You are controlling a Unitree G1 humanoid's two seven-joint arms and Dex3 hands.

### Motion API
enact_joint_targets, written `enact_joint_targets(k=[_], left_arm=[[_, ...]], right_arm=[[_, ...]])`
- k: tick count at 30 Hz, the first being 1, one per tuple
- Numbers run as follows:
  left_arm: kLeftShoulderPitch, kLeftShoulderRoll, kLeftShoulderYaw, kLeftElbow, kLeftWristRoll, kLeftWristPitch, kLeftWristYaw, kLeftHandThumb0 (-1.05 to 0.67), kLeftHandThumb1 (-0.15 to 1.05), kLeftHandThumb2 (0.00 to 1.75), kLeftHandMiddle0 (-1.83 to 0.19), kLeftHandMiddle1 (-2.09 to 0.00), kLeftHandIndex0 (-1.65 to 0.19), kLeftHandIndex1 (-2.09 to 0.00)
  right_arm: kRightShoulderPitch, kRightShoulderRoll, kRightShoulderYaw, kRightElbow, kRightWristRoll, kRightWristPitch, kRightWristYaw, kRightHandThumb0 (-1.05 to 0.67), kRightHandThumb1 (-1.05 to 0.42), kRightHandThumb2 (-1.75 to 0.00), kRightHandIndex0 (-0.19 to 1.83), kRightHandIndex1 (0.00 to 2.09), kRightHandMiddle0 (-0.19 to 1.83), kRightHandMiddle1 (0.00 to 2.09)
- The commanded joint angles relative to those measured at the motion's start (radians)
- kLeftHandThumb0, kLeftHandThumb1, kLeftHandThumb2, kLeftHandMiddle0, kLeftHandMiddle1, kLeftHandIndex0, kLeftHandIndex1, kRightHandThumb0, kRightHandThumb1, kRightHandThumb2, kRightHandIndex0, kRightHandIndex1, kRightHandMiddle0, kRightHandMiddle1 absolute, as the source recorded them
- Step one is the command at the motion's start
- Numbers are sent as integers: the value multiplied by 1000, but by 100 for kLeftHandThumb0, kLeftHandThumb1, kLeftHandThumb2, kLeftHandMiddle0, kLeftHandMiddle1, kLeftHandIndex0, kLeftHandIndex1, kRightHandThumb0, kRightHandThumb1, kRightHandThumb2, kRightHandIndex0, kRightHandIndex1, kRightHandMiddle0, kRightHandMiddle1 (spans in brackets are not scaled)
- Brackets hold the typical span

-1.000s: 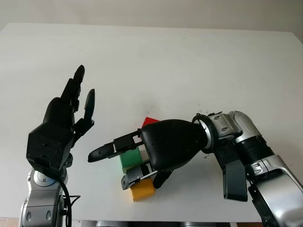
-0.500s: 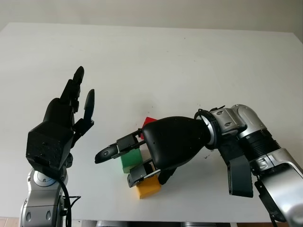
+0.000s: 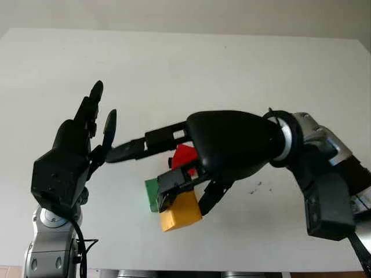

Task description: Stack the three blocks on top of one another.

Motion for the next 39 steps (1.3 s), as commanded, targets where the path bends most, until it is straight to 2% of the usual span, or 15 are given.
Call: enact_joint_targets(k=[1, 5, 8, 15, 19, 25, 31, 36, 39], left_arm=[[-9, 7, 2, -4, -3, -5, -4, -71, 105, 63, 1, -5, -9, -6], [-11, 7, 5, -3, -8, -4, -8, -71, 105, 64, 1, -5, -9, -6], [-17, 4, 5, -4, -1, 9, 2, -73, 105, 63, 1, -5, -8, -5], [-29, 1, 7, -1, 9, 24, 16, -77, 105, 63, 0, -6, -8, -5], [-34, -5, 6, 1, 5, 24, 22, -77, 105, 66, 1, -5, -8, -5], [-35, -14, -1, 0, 16, 31, 38, -78, 105, 68, 1, -5, -9, -6], [-31, -20, -1, 1, 18, 26, 41, -79, 105, 68, 1, -5, -8, -5], [-24, -23, 3, 0, 15, 22, 42, -79, 105, 67, 1, -5, -9, -6], [-23, -26, 5, 0, 12, 21, 42, -79, 105, 67, 1, -5, -9, -6]], right_arm=[[21, -3, -34, -38, 43, 55, 31, -48, -85, -4, 33, 11, 79, 130], [30, 9, -84, -74, 126, 198, 113, -47, -87, -6, 31, 11, 77, 129], [-12, 25, -136, -50, 120, 278, 160, -47, -88, -6, 29, 10, 73, 130], [-167, 37, -214, 85, -75, 334, 200, -42, -88, -5, 24, 7, 60, 128], [-255, 44, -208, 170, -206, 355, 207, -37, -84, -5, 30, 8, 65, 108], [-312, 67, -199, 233, -292, 361, 212, -38, -88, -7, 29, 7, 65, 105], [-325, 78, -193, 269, -385, 350, 180, -37, -93, -6, 25, 5, 55, 113], [-306, 92, -194, 264, -359, 430, 235, -36, -94, -5, 23, 5, 49, 118], [-276, 103, -197, 238, -322, 546, 293, -33, -95, -6, 20, 4, 42, 126]])
